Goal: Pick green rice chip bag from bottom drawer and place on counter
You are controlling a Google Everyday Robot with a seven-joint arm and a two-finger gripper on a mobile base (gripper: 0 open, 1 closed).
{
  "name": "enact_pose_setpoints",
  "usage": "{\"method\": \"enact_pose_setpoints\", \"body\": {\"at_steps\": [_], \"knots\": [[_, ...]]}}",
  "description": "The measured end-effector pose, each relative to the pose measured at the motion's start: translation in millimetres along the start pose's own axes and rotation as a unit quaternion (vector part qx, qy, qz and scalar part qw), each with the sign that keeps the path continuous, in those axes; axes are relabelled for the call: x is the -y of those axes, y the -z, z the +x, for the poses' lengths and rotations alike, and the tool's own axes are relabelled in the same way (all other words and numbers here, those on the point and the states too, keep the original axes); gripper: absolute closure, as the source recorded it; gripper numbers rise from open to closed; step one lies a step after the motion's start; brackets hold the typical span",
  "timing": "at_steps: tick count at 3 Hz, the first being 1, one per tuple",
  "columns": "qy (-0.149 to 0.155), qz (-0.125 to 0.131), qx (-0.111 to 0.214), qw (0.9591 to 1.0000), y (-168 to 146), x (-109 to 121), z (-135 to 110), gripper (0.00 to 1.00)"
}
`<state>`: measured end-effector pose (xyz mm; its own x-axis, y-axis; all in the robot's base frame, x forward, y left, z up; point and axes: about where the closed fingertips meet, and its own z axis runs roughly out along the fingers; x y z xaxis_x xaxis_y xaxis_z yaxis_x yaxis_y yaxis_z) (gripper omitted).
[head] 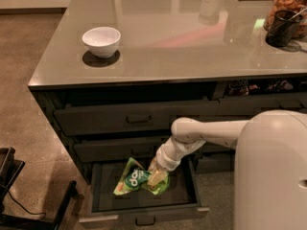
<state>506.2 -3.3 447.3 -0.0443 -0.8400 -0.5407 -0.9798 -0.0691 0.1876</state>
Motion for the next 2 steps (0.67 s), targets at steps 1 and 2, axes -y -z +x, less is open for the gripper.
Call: {"method": "enact_pose_setpoints", "body": {"at_steps": [1,2], "knots": [[-0.001,-0.001,0.000,1.0000,-1,-1,0,1.00],[-0.001,0.011,0.008,0.9999,28,-10,-11,1.00]]}}
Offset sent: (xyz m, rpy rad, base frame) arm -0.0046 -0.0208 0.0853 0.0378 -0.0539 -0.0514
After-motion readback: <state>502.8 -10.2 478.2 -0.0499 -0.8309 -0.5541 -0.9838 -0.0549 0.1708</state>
